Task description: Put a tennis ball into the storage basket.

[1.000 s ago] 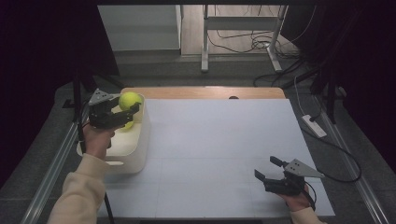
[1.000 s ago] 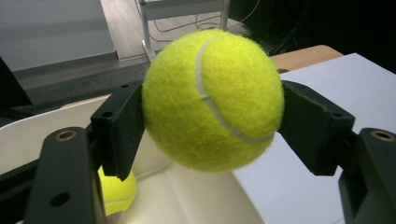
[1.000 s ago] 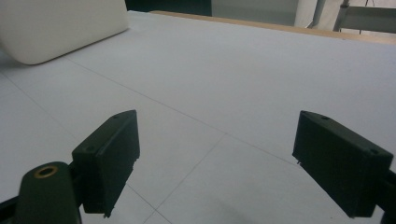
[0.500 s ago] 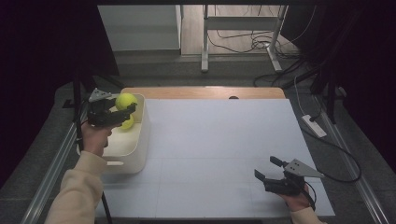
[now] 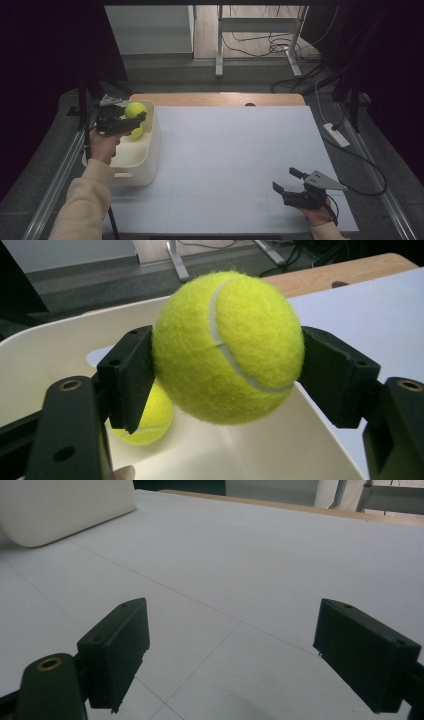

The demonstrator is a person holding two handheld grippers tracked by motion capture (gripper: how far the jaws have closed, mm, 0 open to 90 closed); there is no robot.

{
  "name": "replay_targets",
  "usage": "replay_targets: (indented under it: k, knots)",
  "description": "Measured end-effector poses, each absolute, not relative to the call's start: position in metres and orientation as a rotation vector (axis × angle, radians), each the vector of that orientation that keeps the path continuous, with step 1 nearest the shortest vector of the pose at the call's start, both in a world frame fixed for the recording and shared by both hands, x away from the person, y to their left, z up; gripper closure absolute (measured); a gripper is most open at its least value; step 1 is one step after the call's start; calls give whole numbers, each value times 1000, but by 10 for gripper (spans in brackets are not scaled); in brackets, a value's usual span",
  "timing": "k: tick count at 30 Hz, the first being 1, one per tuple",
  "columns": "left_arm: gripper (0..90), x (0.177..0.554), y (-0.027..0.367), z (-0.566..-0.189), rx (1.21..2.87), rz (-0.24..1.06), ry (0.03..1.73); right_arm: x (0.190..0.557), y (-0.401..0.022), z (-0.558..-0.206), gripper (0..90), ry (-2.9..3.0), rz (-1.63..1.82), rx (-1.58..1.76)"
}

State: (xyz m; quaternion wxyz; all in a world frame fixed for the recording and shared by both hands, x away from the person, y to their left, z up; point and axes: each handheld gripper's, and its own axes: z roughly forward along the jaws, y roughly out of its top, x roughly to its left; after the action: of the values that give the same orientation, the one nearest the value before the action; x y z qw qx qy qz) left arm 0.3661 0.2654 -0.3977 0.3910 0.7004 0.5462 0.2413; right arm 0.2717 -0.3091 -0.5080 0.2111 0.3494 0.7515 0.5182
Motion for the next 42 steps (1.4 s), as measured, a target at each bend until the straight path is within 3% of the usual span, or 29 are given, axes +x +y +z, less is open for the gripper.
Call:
replay_targets:
  k: [42]
  knots:
    - [265, 380, 265, -409, 1886, 529, 1445, 272, -310, -508, 145, 2085, 1436, 975]
